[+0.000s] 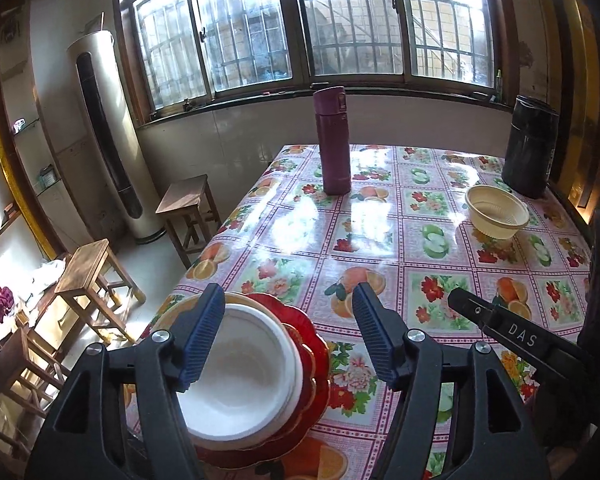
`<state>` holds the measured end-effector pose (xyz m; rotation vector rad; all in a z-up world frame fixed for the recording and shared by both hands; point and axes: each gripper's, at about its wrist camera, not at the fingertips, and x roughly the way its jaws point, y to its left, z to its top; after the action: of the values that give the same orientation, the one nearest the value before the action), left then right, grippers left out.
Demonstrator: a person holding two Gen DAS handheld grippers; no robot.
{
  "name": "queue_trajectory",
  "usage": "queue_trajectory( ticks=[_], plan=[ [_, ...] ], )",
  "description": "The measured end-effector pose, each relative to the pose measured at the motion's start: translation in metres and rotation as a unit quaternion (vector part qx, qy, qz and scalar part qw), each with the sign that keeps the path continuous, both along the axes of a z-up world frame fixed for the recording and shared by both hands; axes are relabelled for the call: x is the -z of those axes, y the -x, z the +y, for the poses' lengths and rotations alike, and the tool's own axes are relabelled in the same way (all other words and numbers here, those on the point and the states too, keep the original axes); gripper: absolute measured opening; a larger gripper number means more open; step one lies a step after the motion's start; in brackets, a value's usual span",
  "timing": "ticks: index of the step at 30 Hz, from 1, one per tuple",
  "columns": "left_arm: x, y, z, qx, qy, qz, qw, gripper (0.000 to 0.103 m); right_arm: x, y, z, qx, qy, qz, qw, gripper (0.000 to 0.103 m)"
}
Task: Organize plates and bowls
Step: 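Move the left gripper toward the remaining cream plastic bowl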
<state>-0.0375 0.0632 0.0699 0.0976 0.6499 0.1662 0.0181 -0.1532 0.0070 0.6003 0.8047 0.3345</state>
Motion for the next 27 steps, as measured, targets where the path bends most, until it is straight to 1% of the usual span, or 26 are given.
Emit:
queue_trajectory(
  ticks=[8,15,21,27],
  plan=[
    [0.004,-0.026,-0.057,0.047,-0.008,0.018,0.9987,0.066,0.004,-0.014,-0.065,0.053,-0.016,0.006,0.998,0.026],
    [0.012,-0.052,-0.099,0.073,-0.007,0.037,0.9966,0.066,0.008,-0.026,-0.119,0.09,-0.018,0.009,0.996,0.027],
    [0.018,-0.075,-0.126,0.091,-0.014,0.05,0.9945,0.066,0.007,-0.041,-0.158,0.116,-0.018,0.012,0.993,0.029],
    [0.025,-0.097,-0.143,0.1,-0.019,0.062,0.9929,0.066,0.004,-0.058,-0.189,0.138,-0.018,0.009,0.99,0.03]
  ],
)
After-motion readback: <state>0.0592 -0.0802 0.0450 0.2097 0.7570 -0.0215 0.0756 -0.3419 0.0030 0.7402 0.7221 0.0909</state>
